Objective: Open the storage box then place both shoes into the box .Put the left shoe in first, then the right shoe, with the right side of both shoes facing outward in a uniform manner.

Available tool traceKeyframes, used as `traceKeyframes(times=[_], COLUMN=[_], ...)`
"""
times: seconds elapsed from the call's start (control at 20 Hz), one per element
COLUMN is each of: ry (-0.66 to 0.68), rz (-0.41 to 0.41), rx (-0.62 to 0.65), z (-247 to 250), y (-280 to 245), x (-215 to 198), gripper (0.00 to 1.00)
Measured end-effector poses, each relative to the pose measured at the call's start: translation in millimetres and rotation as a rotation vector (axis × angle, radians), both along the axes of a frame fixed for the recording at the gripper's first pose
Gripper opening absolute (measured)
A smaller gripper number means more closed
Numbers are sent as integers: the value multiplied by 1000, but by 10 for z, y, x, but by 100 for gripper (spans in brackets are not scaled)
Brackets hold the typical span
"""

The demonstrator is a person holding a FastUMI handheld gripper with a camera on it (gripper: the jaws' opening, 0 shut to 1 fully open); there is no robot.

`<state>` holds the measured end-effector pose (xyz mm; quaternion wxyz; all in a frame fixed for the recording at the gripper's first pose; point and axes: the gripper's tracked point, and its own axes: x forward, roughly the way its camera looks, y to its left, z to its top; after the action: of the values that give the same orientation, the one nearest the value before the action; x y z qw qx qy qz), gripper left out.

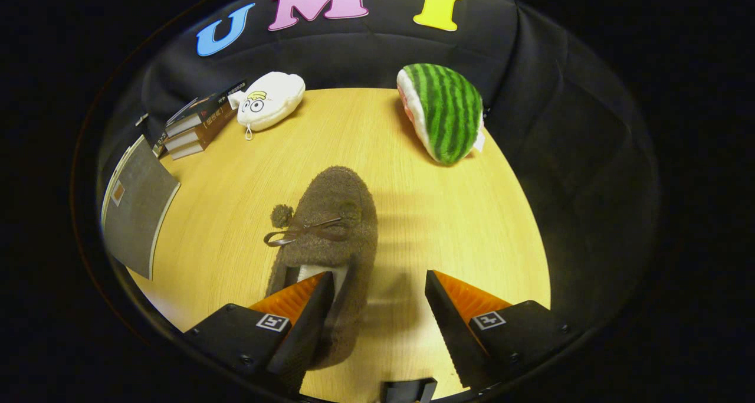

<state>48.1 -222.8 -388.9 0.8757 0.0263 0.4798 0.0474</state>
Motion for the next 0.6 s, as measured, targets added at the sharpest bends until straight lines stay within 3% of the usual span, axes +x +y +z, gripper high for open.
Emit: traceKeyframes(times=[0.15,0.35,0.4,0.55,0.6], ry=[7,53,52,44,42], rz=[-33,-41,-38,-51,-64], rx=[59,154,151,142,132], z=[-91,-167,-182,-165,-169], y=[55,246,255,201,167], x=[160,216,228,246,259], gripper=[93,63,45,35,27])
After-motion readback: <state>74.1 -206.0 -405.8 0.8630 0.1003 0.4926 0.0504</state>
